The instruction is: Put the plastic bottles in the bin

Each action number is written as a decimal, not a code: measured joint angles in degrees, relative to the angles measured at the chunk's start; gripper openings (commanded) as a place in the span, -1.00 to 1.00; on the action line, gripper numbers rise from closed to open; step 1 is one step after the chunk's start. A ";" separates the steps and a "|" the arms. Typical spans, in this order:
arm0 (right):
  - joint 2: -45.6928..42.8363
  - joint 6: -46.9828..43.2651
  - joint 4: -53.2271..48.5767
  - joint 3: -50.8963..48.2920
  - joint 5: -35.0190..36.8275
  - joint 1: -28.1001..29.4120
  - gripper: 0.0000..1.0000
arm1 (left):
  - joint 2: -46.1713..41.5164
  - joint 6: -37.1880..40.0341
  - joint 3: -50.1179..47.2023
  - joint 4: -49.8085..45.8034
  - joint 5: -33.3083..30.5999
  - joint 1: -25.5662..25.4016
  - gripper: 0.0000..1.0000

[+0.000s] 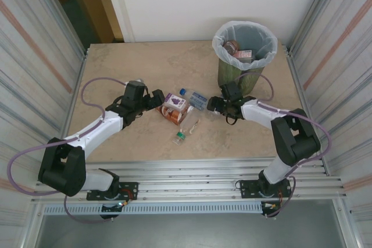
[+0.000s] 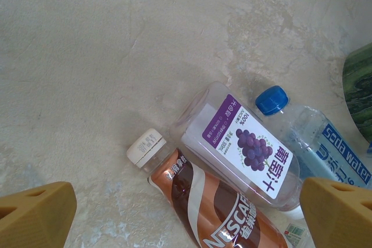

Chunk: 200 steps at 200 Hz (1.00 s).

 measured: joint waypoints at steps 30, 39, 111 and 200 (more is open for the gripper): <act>3.39 2.82 -0.15 1.46 2.14 0.20 0.40 | 0.00 0.02 0.00 -0.20 -0.15 0.00 0.98; 3.87 3.37 -0.26 1.49 2.54 0.20 0.33 | 0.00 0.02 0.00 -0.22 -0.15 0.00 0.98; 3.43 4.04 -1.05 1.11 3.15 0.22 -0.24 | 0.00 0.02 0.00 -0.22 -0.39 0.00 0.97; -19.61 4.02 -15.19 -3.28 13.79 0.63 -0.33 | -0.72 0.02 -0.09 -0.17 -1.75 0.11 0.98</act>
